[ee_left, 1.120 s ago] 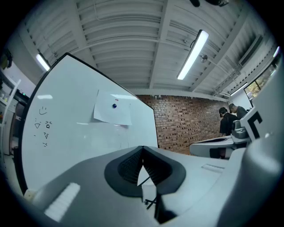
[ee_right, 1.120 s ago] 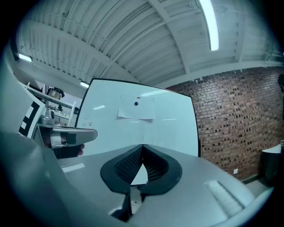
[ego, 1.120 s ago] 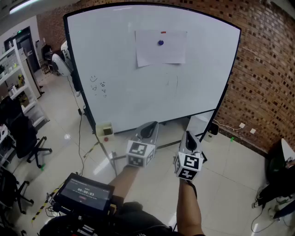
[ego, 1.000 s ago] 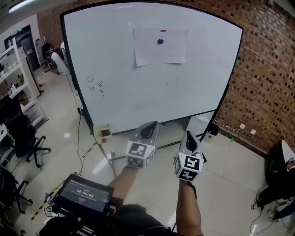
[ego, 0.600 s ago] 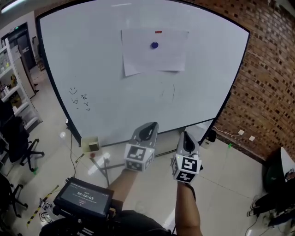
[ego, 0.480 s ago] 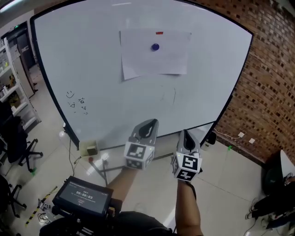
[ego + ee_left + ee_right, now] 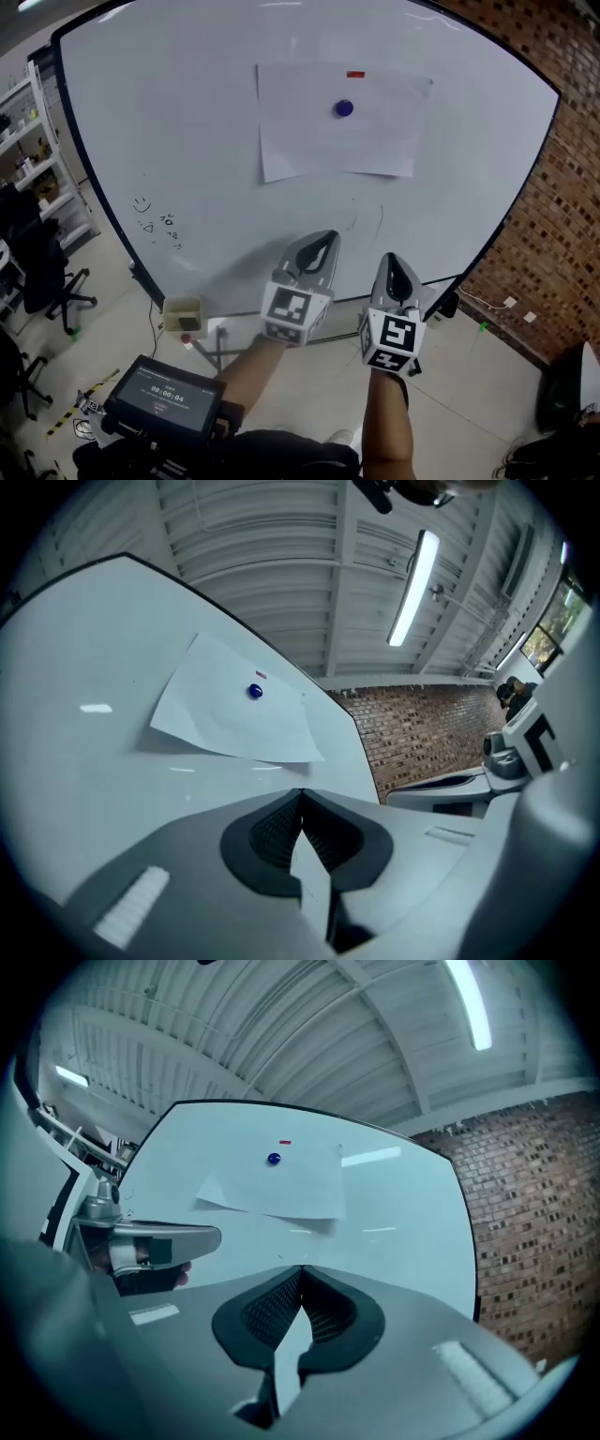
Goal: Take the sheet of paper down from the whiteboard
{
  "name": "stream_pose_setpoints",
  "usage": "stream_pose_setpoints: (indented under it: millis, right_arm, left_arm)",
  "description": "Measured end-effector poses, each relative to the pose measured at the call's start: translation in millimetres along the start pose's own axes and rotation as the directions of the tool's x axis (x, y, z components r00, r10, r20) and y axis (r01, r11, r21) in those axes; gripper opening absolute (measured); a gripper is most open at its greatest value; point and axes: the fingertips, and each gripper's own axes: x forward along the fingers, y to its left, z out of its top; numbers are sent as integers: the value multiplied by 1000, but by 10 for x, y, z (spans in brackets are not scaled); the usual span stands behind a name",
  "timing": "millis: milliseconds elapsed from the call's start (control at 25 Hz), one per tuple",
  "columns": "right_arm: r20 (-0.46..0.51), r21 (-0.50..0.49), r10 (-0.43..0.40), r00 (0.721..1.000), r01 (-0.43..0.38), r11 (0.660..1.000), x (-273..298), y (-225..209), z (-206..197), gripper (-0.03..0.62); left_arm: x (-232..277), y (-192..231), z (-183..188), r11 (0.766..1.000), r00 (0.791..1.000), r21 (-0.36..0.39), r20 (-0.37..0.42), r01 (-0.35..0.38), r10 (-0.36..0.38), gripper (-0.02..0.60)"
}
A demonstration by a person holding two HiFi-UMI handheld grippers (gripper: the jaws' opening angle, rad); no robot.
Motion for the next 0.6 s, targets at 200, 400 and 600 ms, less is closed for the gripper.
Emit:
stream_pose_setpoints:
  millis: [200,400,600]
  right_arm:
    - [43,19,104,994,-105,994,260,4,119,14]
    - [73,75,211,975,-217,973,531,-130,113,14]
    - [104,96,313,944,-323,941,749,-245,157,14]
  left_arm:
    - [203,102,255,992,996,99,45,-80,76,2]
    - [423,121,525,969,986,190,88,-160,145,2]
    - [557,280,840,909,955,297,137,-292,262,3]
